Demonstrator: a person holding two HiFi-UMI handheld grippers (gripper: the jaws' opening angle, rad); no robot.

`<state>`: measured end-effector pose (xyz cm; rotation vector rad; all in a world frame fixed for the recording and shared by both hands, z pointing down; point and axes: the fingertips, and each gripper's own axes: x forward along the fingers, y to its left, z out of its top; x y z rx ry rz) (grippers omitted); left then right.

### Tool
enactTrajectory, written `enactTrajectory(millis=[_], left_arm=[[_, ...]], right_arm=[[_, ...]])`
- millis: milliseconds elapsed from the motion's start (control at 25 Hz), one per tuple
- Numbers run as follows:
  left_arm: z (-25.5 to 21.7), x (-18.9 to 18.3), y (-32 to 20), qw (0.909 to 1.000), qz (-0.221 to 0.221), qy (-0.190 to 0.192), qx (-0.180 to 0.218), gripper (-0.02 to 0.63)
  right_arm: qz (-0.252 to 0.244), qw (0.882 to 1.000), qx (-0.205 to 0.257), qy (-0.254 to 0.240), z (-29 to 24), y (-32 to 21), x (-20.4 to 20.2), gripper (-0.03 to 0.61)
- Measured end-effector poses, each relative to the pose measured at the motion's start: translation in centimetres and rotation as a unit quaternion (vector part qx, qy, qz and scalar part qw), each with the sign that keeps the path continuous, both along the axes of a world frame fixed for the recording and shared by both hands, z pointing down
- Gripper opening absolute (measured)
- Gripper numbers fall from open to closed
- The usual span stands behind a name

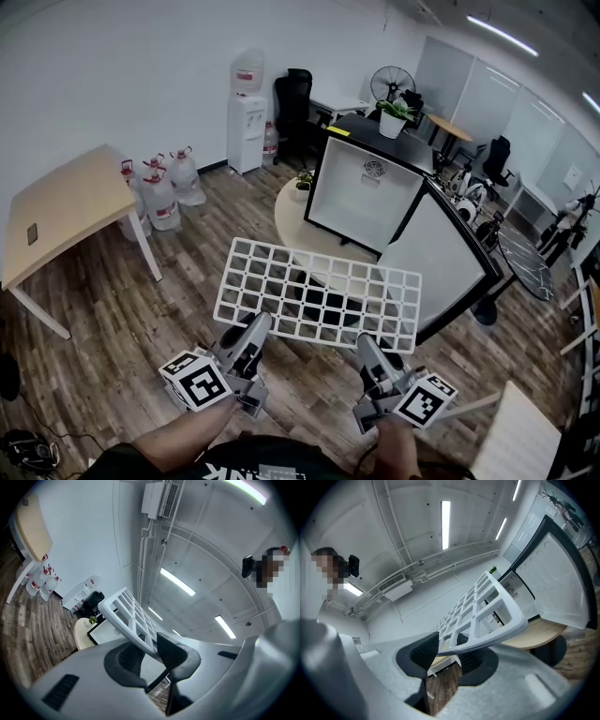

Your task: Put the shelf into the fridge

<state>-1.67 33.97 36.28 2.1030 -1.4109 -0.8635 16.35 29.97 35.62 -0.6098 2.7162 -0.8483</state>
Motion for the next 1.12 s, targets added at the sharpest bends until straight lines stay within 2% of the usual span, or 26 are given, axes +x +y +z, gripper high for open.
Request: enactTrajectory(millis=[320, 560, 880, 1120], left_arm=[[0.1, -2.4, -0.7, 0.9998, 0.019, 0.007, -0.004, 0.08], [0.6, -3.7, -2.1, 0.9998, 0.017, 0.009, -0.009, 0.08], [0.4, -6.1, -6.6, 0.9998, -0.007, -0.003, -0.018, 0.08], [0.6, -6.9, -12.6, 0.9995, -0.011, -0.005, -0.028, 0.08]], right_arm=[[0.016, 1.0, -0.002, 0.007, -0.2, -0.1, -2.3, 0.117], [0.012, 1.0, -0.003, 0.01, 0.1, -1.5, -3.7, 0.117], [-0.018, 1.0, -0.006, -0.001, 0.4, -7.3, -6.4, 0.117], [-0.024, 1.0, -0.009, -0.002, 0.7, -13.6, -7.3, 0.117]])
